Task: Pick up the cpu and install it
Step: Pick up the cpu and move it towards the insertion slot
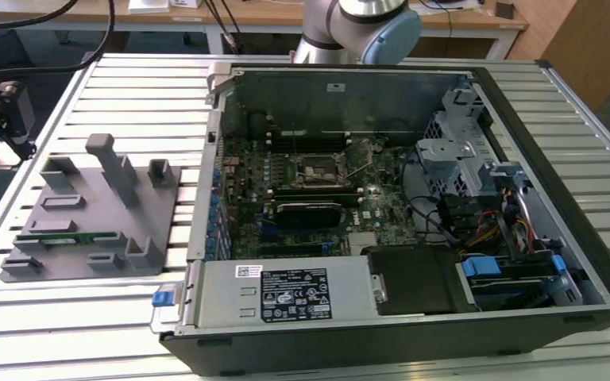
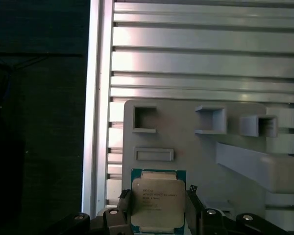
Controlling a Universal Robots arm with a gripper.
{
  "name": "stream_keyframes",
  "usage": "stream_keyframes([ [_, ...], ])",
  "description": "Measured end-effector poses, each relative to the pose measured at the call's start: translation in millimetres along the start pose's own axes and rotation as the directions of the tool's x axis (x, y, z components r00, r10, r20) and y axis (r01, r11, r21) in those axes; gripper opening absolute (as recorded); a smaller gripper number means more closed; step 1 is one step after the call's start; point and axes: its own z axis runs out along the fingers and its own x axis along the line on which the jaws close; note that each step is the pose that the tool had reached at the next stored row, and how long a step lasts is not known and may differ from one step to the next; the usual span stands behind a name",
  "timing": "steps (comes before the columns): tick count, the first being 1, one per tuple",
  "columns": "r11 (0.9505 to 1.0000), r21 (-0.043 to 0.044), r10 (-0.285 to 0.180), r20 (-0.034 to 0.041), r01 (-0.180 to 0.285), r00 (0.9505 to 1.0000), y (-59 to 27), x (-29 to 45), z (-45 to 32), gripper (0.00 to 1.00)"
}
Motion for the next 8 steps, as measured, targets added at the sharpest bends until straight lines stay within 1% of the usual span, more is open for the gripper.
stream_keyframes([
  [2, 1.0000, 0.0000, 0.000, 0.0001, 0.000, 1.0000, 0.3, 0.0, -4.3, 0.53],
  [8, 1.0000, 0.0000, 0.000, 0.0000, 0.000, 1.0000, 1.1, 0.0, -12.4, 0.53],
])
